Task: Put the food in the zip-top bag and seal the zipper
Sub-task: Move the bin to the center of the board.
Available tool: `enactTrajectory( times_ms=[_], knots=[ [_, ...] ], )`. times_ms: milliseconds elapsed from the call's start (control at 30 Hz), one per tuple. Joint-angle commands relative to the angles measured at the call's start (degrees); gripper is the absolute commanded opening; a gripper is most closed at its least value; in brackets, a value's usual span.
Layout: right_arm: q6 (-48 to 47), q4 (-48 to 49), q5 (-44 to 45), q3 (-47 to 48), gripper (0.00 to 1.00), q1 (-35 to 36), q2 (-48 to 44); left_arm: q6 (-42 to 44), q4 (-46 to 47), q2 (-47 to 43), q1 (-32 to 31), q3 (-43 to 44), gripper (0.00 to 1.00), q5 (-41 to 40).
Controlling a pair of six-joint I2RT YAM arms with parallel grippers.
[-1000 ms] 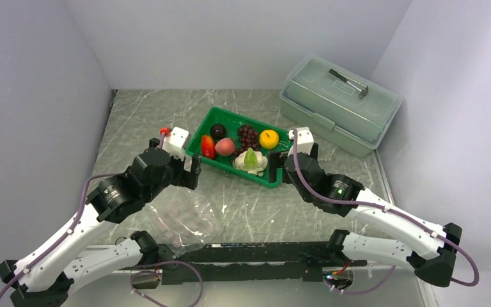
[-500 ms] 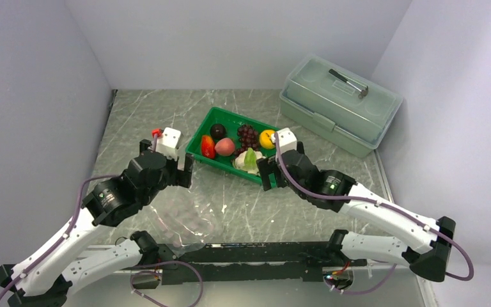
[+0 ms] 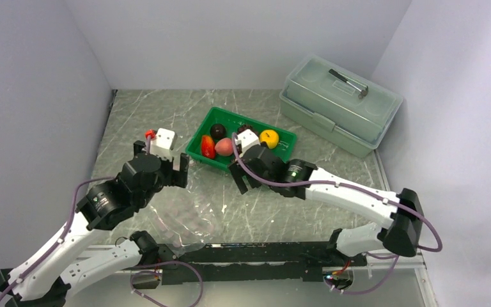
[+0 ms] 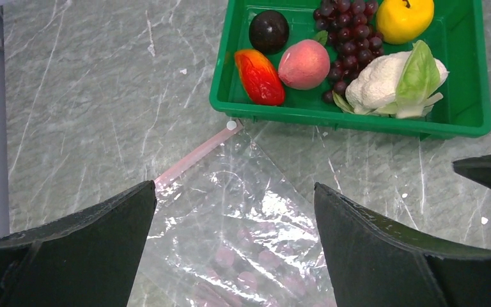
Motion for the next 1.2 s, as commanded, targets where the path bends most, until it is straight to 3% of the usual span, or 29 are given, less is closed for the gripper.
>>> enactTrajectory(
  times_ms=[0, 600, 1167],
  knots=[
    [-1.8, 1.7, -1.4, 6.2, 0.88, 0.3, 4.4, -0.8, 0.5, -2.2, -0.1, 0.2, 0.99, -2.0],
    [-7.3, -1.7, -9.3, 23.3, 0.56, -1.3, 25.2, -2.8, -0.1, -6.8, -0.1, -0.2, 0.99, -7.9],
    [-10.7, -4.9, -13.4, 30.3, 0.52, -5.5, 36.7, -2.4, 0.4, -6.7, -0.1, -0.5, 0.99, -9.0]
  ],
)
